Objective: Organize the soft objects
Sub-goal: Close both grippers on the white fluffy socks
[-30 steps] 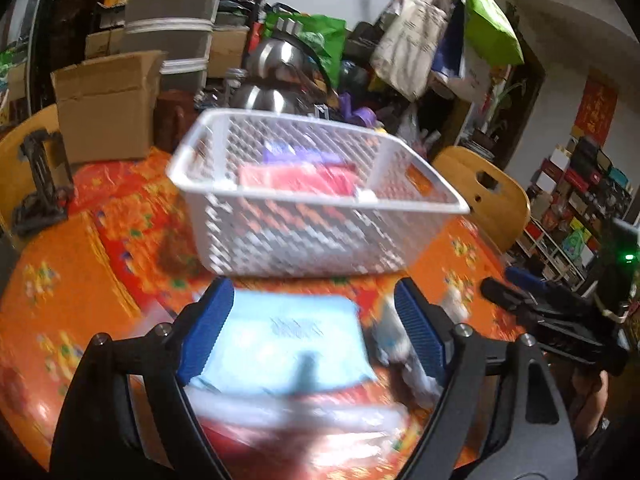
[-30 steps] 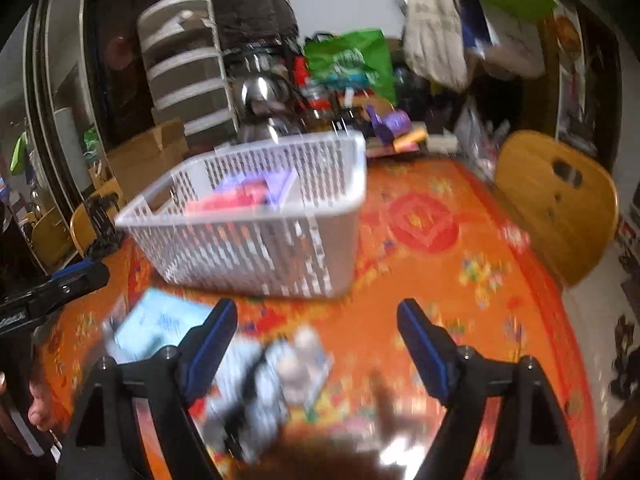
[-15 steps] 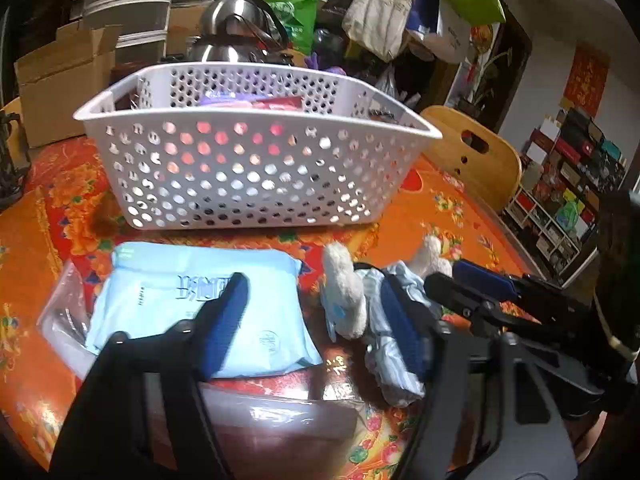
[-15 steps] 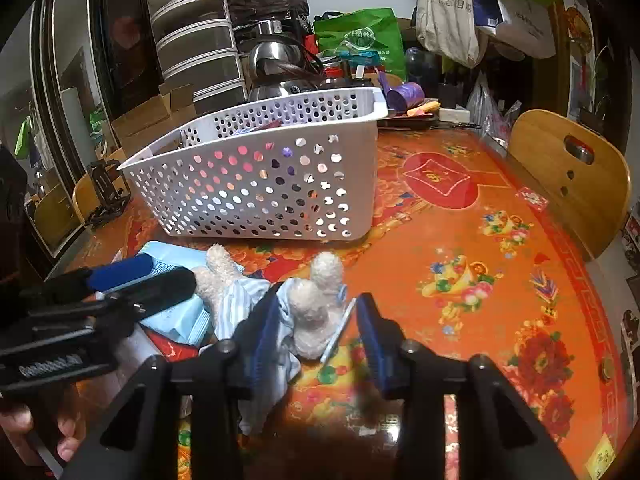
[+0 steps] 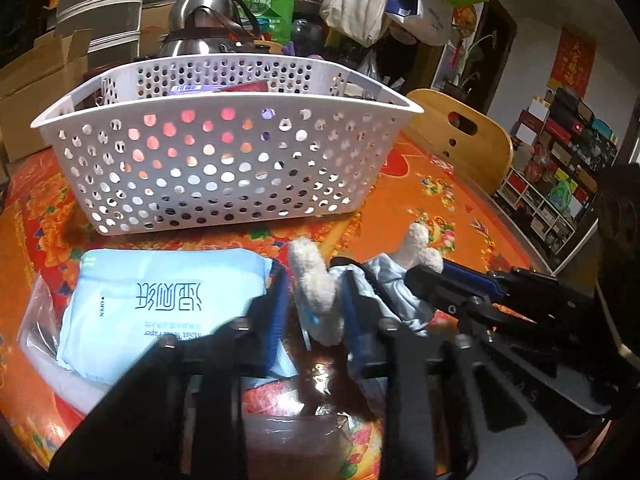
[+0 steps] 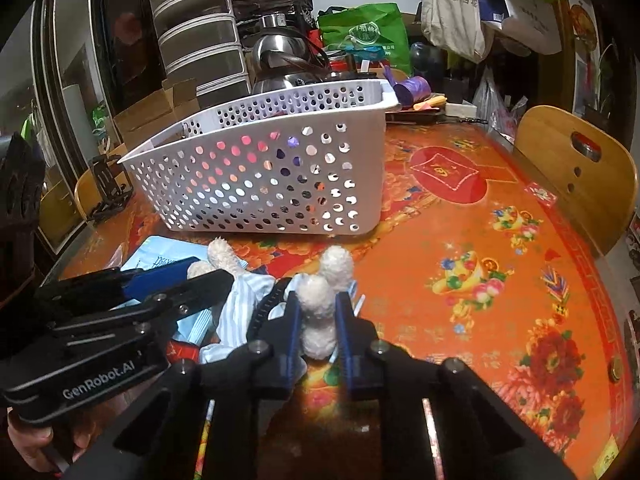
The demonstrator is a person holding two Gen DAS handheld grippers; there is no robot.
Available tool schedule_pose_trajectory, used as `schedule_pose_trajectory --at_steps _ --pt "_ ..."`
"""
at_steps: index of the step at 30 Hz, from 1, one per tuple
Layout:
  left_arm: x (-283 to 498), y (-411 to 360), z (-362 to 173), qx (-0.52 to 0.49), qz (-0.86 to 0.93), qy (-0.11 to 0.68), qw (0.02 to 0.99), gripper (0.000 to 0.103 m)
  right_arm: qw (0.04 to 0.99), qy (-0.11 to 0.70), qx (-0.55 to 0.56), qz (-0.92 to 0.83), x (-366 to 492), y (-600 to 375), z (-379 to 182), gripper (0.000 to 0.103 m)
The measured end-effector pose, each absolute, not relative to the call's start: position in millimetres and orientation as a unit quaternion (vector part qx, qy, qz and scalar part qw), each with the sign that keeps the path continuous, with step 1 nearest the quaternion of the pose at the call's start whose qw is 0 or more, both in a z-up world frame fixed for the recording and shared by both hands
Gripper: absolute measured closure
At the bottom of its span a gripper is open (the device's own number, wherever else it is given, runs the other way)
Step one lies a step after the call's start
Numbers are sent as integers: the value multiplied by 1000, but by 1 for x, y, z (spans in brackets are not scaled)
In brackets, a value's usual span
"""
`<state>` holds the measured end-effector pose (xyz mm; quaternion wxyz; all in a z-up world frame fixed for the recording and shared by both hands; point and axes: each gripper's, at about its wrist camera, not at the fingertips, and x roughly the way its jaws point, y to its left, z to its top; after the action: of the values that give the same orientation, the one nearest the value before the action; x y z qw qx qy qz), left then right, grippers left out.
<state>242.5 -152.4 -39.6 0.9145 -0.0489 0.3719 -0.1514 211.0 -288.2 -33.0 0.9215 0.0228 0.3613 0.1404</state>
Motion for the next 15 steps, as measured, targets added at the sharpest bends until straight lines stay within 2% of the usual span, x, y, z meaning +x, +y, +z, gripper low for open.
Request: schedule_pose_trajectory --at_steps 4,15 --pt "240 -155 -41 -45 -161 368 915 90 922 361 21 139 211 -287 -34 90" --pt "220 -141 -27 -62 -185 334 922 91 931 336 19 141 198 -286 -20 92"
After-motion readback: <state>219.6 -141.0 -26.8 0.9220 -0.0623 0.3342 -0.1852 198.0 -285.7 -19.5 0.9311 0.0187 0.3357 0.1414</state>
